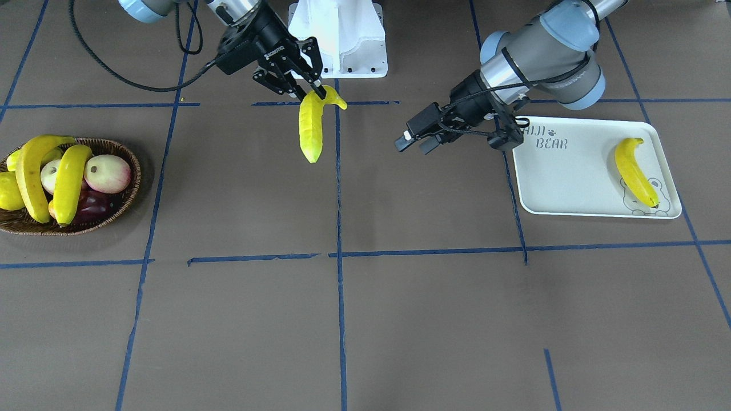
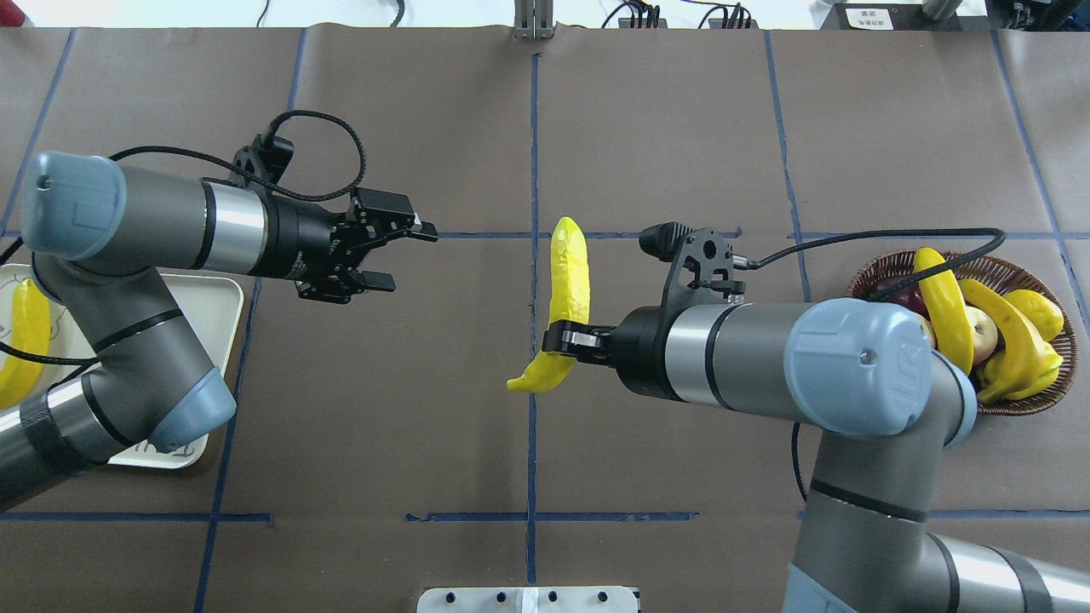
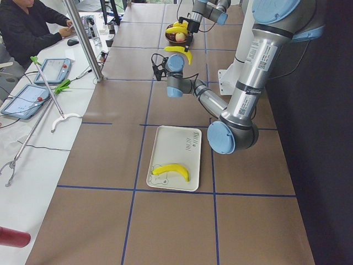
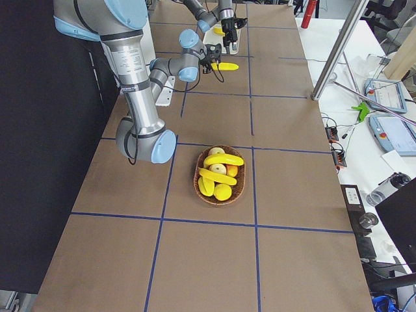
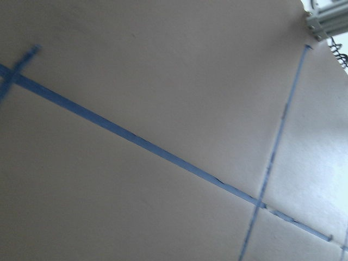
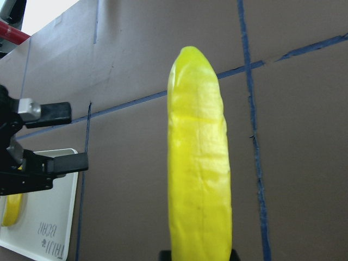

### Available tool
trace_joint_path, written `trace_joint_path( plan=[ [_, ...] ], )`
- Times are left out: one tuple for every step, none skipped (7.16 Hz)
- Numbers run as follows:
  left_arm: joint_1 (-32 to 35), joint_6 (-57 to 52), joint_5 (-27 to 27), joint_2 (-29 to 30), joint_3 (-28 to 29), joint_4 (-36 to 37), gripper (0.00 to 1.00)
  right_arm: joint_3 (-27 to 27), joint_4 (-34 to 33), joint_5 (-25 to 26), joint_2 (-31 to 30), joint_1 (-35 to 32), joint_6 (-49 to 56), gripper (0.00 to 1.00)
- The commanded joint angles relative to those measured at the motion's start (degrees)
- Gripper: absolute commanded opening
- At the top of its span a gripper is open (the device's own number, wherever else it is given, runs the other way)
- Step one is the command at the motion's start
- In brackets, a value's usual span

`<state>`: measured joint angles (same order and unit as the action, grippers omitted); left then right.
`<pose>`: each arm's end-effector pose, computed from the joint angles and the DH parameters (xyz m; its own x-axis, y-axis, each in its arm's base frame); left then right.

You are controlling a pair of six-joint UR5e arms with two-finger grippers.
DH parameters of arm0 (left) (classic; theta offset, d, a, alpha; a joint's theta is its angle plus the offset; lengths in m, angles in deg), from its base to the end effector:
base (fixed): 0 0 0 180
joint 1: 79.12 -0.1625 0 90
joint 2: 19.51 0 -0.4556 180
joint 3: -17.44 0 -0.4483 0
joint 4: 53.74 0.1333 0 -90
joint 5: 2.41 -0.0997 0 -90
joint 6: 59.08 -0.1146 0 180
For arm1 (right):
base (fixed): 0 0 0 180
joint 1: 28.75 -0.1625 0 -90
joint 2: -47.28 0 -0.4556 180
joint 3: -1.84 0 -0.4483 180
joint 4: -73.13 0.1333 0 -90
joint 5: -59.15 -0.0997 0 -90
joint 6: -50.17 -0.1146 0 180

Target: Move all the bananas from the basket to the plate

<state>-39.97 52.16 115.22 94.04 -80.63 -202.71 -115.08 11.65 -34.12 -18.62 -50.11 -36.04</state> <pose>0.4645 -0.4816 0.2444 -0.0798 -0.3489 -0.9338 0.1833 0.9156 -0.3578 -0.5114 -0.3361 0.1526 0.1893 0.0032 0.9819 -0.2995 0.9525 0.0547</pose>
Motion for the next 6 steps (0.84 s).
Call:
trace_joint_path(
  plan=[
    [-1.4,3.1,-0.2,3.4,0.3,0.1,0.95,2.7,0.6,1.6,3.0,1.6,0.6,0.01],
    [-1.6,3.1,-0.2,3.8,0.0,0.1,0.95,2.7,0.6,1.4,3.0,1.6,0.4,0.01],
    [-2.1,3.0,-0.3,5.3,0.6,0.2,0.95,2.7,0.6,1.3,3.0,1.6,0.4,0.01],
    [-4.9,2.8,-1.3,6.1,1.1,0.3,0.95,2.6,0.7,1.2,3.1,1.6,0.3,0.01],
    [-5.3,2.8,-3.0,6.8,1.2,0.3,0.95,2.6,0.7,1.2,3.3,1.6,0.3,0.01],
    [-7.2,2.7,-5.5,7.7,1.8,0.6,0.95,2.6,0.7,1.2,3.3,1.6,0.3,0.01]
  ],
)
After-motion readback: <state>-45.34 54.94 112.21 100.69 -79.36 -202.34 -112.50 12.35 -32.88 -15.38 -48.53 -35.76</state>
